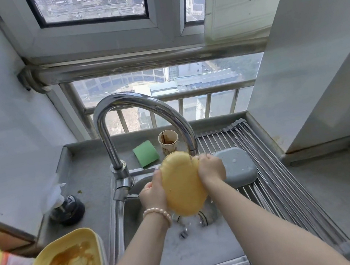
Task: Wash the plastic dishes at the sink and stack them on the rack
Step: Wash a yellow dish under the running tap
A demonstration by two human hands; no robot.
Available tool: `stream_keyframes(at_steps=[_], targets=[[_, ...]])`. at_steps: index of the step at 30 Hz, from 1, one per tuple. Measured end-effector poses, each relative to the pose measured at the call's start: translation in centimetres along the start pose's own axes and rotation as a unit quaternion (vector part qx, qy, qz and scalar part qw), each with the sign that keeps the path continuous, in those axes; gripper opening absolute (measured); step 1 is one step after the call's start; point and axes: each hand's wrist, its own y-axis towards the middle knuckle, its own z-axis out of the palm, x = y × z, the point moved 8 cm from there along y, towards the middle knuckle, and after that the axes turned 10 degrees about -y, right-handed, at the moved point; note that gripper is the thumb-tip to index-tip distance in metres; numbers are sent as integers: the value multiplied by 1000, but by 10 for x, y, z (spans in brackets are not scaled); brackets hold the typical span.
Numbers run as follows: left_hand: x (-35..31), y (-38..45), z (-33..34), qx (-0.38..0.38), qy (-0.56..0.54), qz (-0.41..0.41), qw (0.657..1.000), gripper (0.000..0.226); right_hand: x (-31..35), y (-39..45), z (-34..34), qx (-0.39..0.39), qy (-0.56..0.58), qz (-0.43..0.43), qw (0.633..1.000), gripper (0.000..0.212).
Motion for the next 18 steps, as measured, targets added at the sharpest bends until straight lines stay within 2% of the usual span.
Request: stream_keyframes(at_steps=[3, 5, 7, 9, 11, 13, 16, 18], targets=[[0, 1, -8, -75, -39, -20, 996, 37, 30, -19, 13, -65, -124, -122, 983, 39], [-3, 8, -13, -95, -56, -31, 993, 37, 44, -38, 33, -75, -219, -215, 949, 66], [-1, 16, -20, -102, -37, -59, 992, 33, 48, -54, 48, -56, -307, -290, 905, 93], [4, 21, -24, -96, -29, -98, 990, 30, 46, -57, 57, -19, -368, -350, 861, 100], [11, 30, -22, -71, -24, -118, 990, 30, 45, -51, 54, 15, -410, -370, 833, 100], [13, 40, -16, -39, 18, -118, 992, 29, 45, -35, 44, 50, -427, -336, 838, 98], [3, 38, 1, -15, 87, -102, 991, 25, 35, -6, 31, 112, -358, -241, 895, 75], [-15, 30, 13, -9, 165, -42, 985, 22, 27, 5, 19, 110, -288, -198, 930, 63]])
